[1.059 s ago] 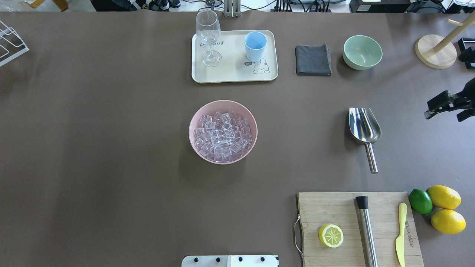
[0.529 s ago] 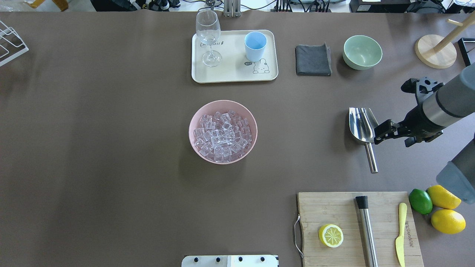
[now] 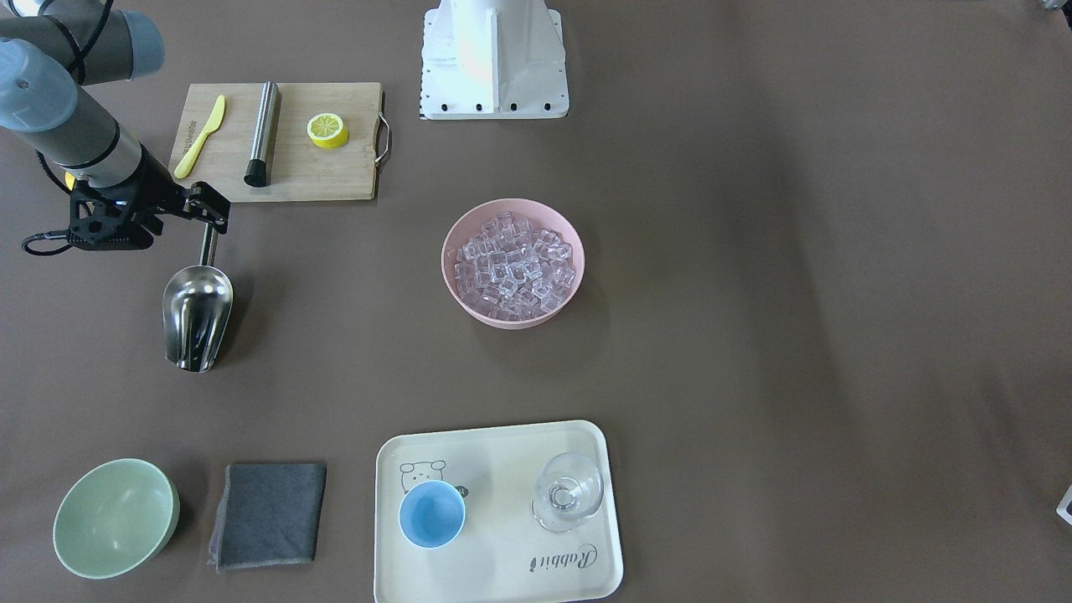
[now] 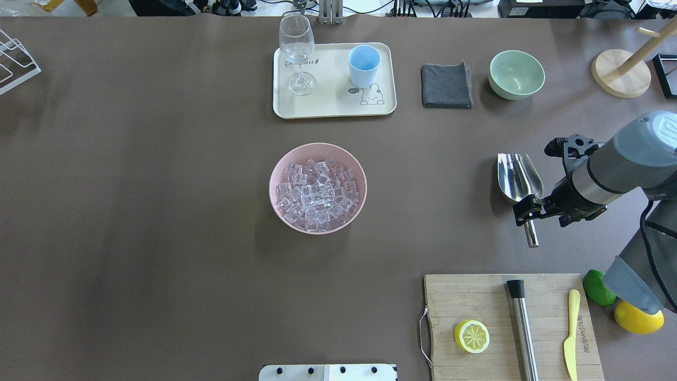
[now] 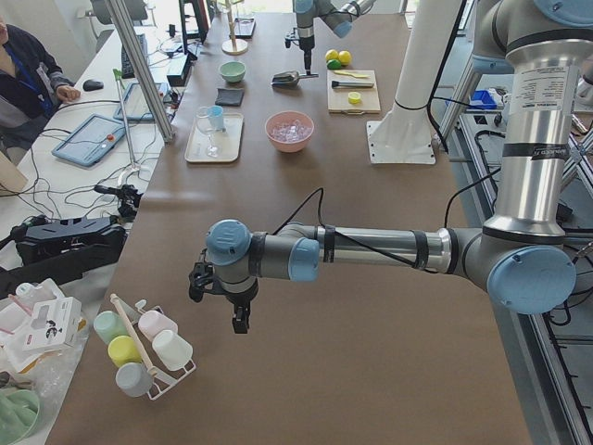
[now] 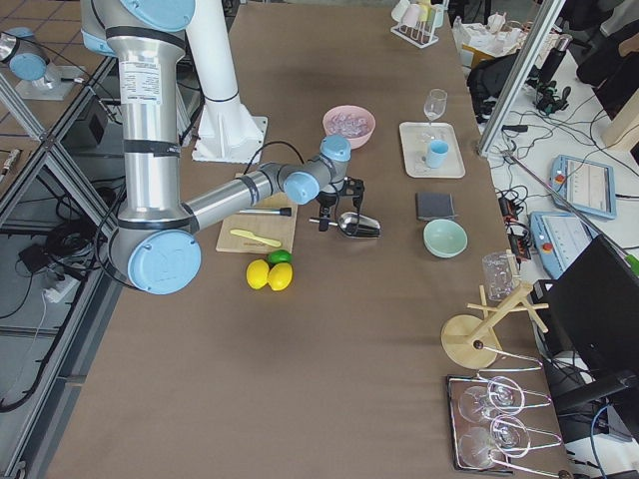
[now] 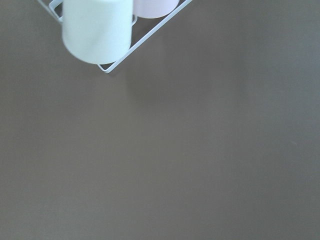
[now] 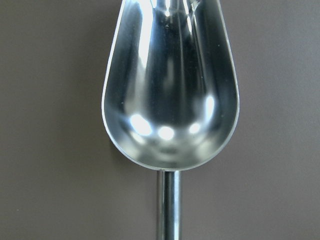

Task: Put ice in cup with scoop
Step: 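Lower the right gripper onto the metal scoop handle and close it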

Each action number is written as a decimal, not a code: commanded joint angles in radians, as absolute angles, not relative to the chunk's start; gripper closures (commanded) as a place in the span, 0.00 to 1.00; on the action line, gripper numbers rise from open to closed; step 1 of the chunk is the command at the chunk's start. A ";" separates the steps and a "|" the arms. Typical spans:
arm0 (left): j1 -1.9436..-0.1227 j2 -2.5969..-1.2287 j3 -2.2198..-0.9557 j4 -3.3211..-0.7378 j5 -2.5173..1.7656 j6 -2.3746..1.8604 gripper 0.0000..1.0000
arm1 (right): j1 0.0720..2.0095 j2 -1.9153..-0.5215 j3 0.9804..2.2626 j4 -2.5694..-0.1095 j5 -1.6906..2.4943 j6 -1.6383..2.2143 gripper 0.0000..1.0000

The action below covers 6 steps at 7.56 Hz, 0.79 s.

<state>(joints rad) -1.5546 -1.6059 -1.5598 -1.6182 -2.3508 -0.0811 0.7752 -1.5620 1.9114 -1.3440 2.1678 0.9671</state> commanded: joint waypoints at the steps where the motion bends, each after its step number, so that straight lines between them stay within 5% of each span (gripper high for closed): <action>1: -1.482 -1.644 -1.612 -1.627 -2.352 -0.072 0.03 | 0.758 -1.552 1.884 -1.344 2.161 0.968 0.01; 6: -1.209 -1.753 -1.742 -1.628 -2.187 -0.078 0.03 | 0.739 -1.519 1.844 -1.347 2.164 0.969 0.01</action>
